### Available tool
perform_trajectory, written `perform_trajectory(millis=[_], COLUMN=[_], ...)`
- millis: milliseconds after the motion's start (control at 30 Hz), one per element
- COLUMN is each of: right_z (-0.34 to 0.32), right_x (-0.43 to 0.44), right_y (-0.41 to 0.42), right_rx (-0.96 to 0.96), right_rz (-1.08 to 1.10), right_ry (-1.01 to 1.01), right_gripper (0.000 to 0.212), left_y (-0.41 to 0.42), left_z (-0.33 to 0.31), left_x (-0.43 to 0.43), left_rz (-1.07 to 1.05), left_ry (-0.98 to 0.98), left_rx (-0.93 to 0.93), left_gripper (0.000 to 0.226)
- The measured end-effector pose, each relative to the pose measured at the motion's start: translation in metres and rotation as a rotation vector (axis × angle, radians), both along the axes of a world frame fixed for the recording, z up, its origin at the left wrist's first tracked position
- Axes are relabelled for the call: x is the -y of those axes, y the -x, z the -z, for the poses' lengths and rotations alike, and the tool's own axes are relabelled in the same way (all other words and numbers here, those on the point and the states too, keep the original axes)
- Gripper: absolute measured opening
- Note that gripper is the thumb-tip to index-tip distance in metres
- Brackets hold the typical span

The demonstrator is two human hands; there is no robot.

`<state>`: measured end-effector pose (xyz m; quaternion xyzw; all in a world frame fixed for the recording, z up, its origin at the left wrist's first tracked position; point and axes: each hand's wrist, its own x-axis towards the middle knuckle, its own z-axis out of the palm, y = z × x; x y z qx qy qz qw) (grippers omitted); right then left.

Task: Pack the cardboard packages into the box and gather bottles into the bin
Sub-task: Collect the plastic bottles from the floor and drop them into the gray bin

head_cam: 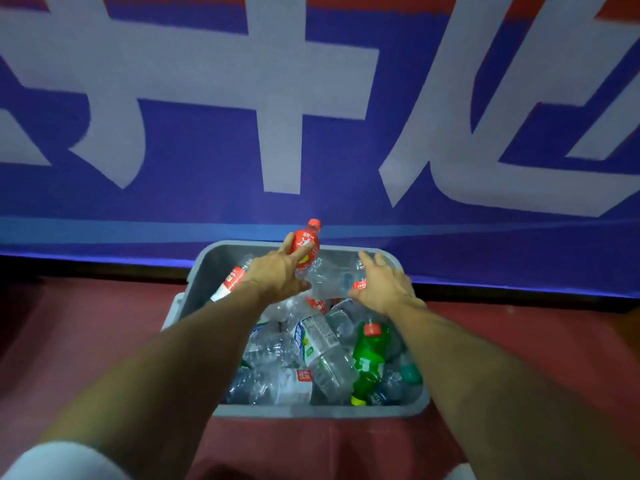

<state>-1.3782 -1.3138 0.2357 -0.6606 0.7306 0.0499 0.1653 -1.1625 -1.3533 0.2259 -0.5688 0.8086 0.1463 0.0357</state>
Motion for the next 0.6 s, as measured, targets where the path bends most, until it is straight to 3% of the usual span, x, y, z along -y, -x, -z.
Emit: perform_trajectory(millis=[200,600], right_z=[0.039,0.043], right_x=[0.004,-0.002], right_y=[-0.003,0.0], right_rx=[0.069,0.051], right_rz=[0.054,0.086], right_ry=[-0.027,-0.088], right_gripper=[0.079,0.081], left_y=[0.008,0.008], left_z=[0.04,0.034], left_x=[0.013,0.009], left_rz=[-0.033,-0.061], left_ry=[-0.073,-0.079], left_rx=[-0.044,0.05], left_gripper=[0.087,0.077])
